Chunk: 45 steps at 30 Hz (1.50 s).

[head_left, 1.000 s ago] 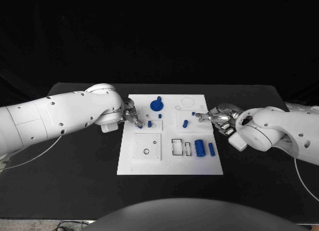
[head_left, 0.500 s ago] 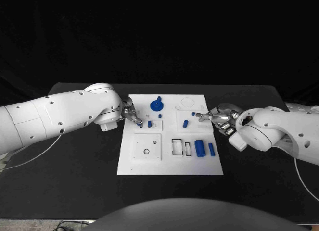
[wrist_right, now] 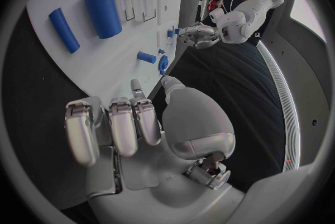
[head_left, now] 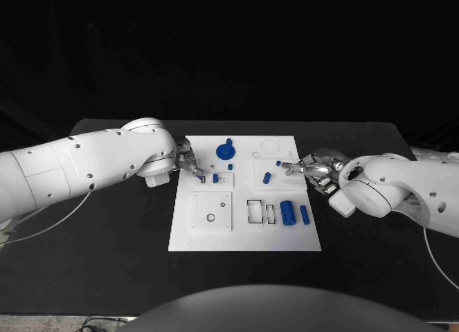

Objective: Assemble the parts on the task board

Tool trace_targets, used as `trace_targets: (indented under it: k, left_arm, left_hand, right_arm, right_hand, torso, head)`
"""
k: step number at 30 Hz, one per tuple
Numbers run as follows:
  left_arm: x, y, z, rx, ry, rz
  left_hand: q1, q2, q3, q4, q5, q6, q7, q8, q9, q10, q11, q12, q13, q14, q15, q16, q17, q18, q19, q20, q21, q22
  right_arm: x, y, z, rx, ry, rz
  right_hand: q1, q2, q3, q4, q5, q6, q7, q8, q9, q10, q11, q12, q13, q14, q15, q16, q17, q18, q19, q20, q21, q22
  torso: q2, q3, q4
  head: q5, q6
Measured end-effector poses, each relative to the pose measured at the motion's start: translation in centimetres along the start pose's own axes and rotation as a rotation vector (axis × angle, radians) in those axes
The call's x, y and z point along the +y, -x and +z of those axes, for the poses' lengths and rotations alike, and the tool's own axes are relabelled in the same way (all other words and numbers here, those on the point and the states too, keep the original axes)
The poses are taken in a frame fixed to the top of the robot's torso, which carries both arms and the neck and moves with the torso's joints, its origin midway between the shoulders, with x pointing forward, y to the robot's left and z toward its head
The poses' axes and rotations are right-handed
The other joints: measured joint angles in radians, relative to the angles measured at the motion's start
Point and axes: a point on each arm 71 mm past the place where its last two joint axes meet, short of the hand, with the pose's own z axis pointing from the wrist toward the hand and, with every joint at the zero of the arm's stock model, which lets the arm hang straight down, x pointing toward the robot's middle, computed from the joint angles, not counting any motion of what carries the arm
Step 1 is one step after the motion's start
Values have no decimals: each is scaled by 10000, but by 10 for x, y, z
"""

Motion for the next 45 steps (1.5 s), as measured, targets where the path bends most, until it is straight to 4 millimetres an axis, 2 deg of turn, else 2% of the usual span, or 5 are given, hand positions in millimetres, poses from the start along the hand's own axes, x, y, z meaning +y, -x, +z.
trace_targets:
  k: [4,13,45]
  left_arm:
    - [-1,0,0,15,6,18]
    - [-1,0,1,52,35,46]
    - [-4,-3,1,298,72,239]
  left_hand:
    - [0,0,0,0,-87,0,0,-2,0,0,0,0,0,0,0,0,0,-1,0,0,0,0]
    - [-1,0,0,0,-507,-1,1,-6,-6,0,0,0,0,0,0,0,-2,-1,-2,-1,0,0]
    - [95,-36,42,-44,-698,-4,4,-43,-39,-37,-35,0,0,0,1,0,-5,0,-36,-35,0,0]
  right_arm:
    - [0,0,0,2,1,0]
    - [0,0,0,5,2,-1]
    - [0,-1,0,18,10,-3]
  right_hand:
    - [0,0,0,0,0,0,0,0,0,0,0,0,0,0,0,0,-1,0,0,0,0,-1]
    - [0,0,0,0,0,0,0,0,0,0,0,0,0,0,0,0,-1,1,0,0,0,-2]
    - [0,0,1,-1,0,0,0,0,0,0,0,0,-1,0,0,0,-3,0,0,0,0,-5]
  torso:
    - [-2,-1,2]
    - [-6,-1,5]
    - [-1,-6,5]
  head:
    - [0,0]
    - [7,0]
    - [20,0]
